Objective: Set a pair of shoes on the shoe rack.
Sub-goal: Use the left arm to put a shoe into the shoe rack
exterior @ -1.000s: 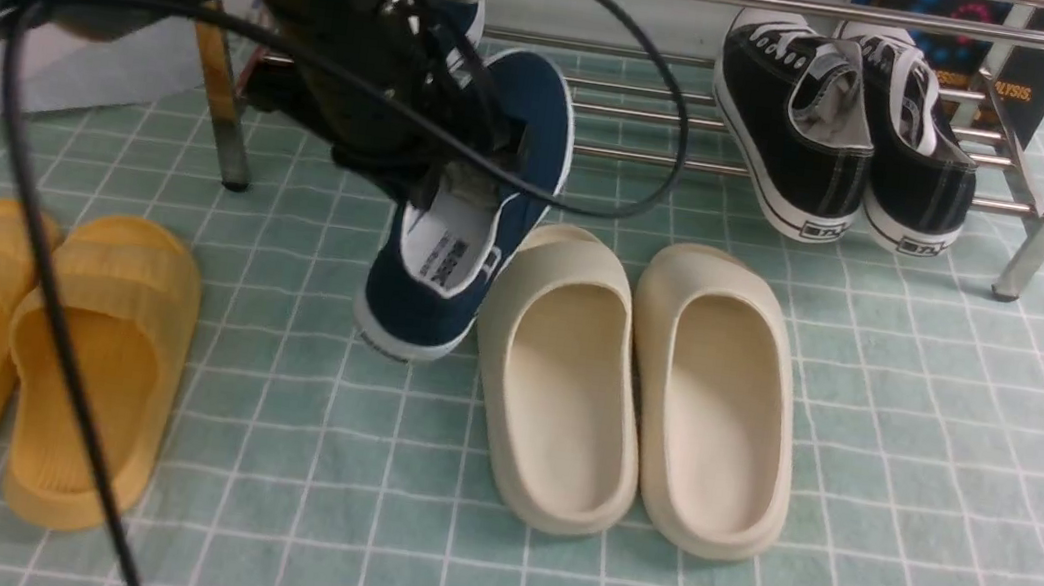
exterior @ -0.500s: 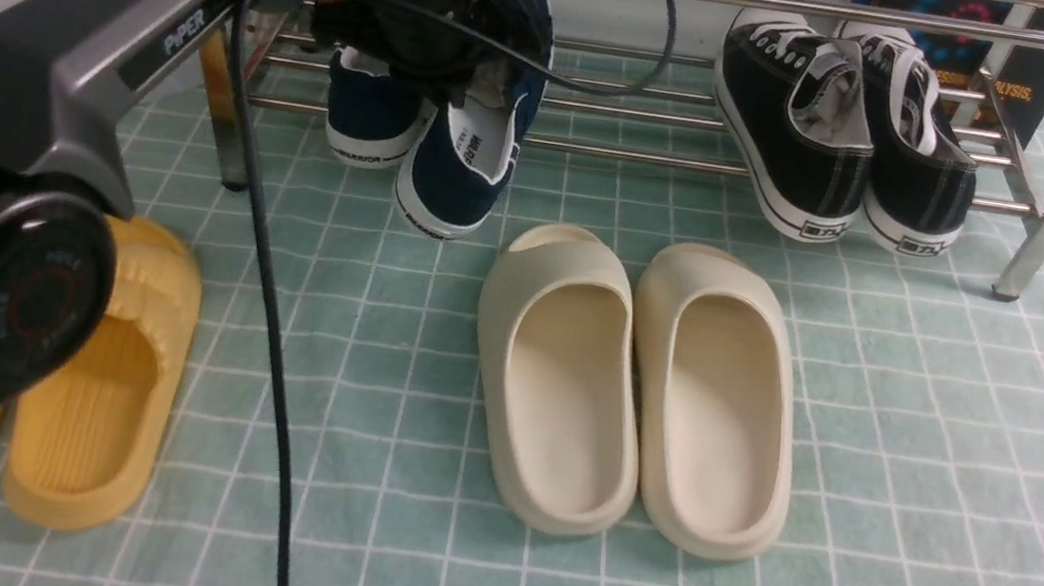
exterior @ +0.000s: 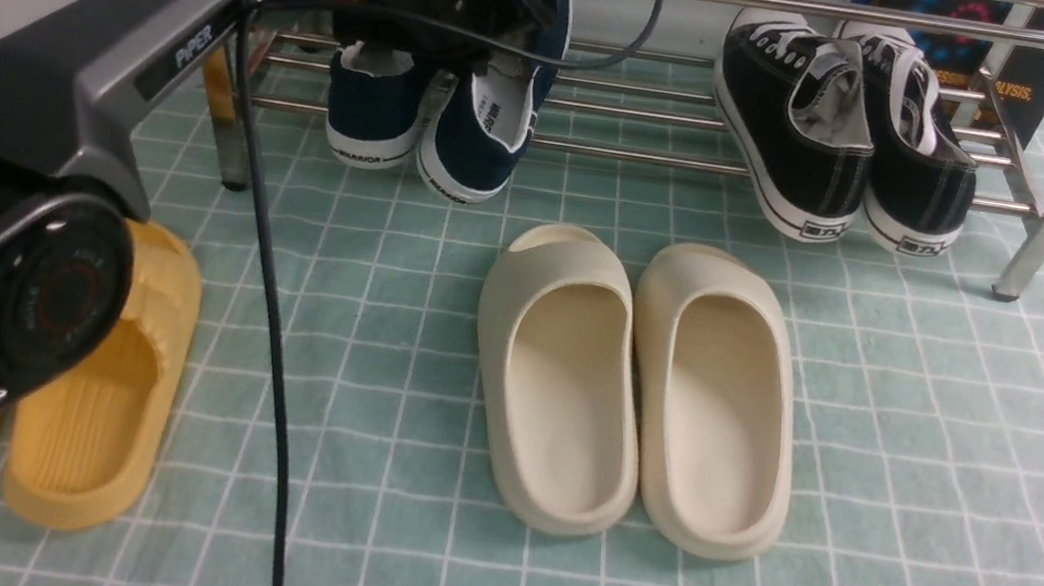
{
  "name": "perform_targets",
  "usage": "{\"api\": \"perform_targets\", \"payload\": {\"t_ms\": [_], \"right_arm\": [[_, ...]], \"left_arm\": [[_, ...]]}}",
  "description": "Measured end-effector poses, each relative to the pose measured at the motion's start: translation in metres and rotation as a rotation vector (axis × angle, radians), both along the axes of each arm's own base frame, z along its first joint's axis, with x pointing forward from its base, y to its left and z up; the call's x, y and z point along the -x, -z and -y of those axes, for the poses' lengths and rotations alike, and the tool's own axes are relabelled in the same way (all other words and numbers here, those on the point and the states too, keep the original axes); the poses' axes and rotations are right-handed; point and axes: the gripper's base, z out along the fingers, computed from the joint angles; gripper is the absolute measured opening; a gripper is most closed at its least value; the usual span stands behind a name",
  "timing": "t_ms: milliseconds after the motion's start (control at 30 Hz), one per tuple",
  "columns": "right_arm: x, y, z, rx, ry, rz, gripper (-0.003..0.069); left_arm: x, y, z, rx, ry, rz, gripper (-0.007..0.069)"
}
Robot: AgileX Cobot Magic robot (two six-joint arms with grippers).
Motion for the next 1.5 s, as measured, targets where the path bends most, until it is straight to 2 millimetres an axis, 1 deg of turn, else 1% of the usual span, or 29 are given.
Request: {"api": "perform_targets", "payload": {"t_ms": [233, 267, 433, 533, 567, 600, 700, 800, 833, 867, 933, 967, 1000, 1033, 1067, 1133, 1500], "right_arm": [[0.0, 0.0, 0.0, 0.0, 0.0, 0.0, 0.0239], [0.0, 0.0, 0.0, 0.0, 0.0, 0.0, 0.0239], [0.0, 0.0, 0.0, 0.0, 0.0, 0.0, 0.0239], [0.0, 0.0, 0.0, 0.0, 0.0, 0.0, 0.0239], [0.0, 0.0, 0.0, 0.0, 0.0, 0.0, 0.0239], [0.0, 0.0, 0.0, 0.0, 0.0, 0.0, 0.0239], [0.0, 0.0, 0.0, 0.0, 0.0, 0.0, 0.0239], [0.0, 0.0, 0.0, 0.0, 0.0, 0.0, 0.0239], [0.0, 0.0, 0.0, 0.0, 0.0, 0.0, 0.0239], [0.0, 0.0, 0.0, 0.0, 0.0, 0.0, 0.0239], [0.0, 0.0, 0.0, 0.0, 0.0, 0.0, 0.0239], [0.0, 0.0, 0.0, 0.0, 0.0, 0.0, 0.0239], [0.0, 0.0, 0.0, 0.0, 0.0, 0.0, 0.0239], [0.0, 0.0, 0.0, 0.0, 0.0, 0.0, 0.0239], [0.0, 0.0, 0.0, 0.0, 0.0, 0.0, 0.0239], [0.0, 0.0, 0.0, 0.0, 0.0, 0.0, 0.0239], [0.0, 0.0, 0.0, 0.0, 0.0, 0.0, 0.0239]], "left_arm": [[-0.007, 0.009, 0.001, 0.024, -0.03, 0.024, 0.001], [-0.009, 0.013, 0.001, 0.013, -0.033, 0.022, 0.001], [-0.012, 0.017, -0.001, -0.027, -0.033, 0.034, 0.0011], [-0.012, 0.019, -0.002, -0.053, -0.021, 0.039, 0.0036], [-0.012, 0.019, -0.002, -0.064, -0.012, 0.045, 0.0064], [-0.012, 0.019, -0.002, -0.064, -0.012, 0.045, 0.0069], [-0.014, 0.017, -0.001, -0.074, 0.008, 0.071, 0.0208], [-0.013, 0.017, -0.001, -0.078, 0.01, 0.062, 0.0307], [-0.012, 0.018, -0.001, -0.078, 0.011, 0.052, 0.0318], [-0.012, 0.018, -0.001, -0.079, 0.014, 0.047, 0.0308], [-0.011, 0.018, 0.0, -0.077, 0.022, 0.041, 0.0248], [-0.011, 0.018, 0.0, -0.076, 0.022, 0.04, 0.0238], [-0.011, 0.019, 0.0, -0.075, 0.025, 0.036, 0.0135], [-0.011, 0.018, 0.0, -0.076, 0.027, 0.037, 0.0064], [-0.011, 0.018, 0.0, -0.074, 0.028, 0.036, 0.0015], [-0.011, 0.018, -0.001, -0.061, 0.024, 0.03, 0.0003], [-0.011, 0.018, 0.001, 0.03, 0.017, 0.005, 0.0006]]}}
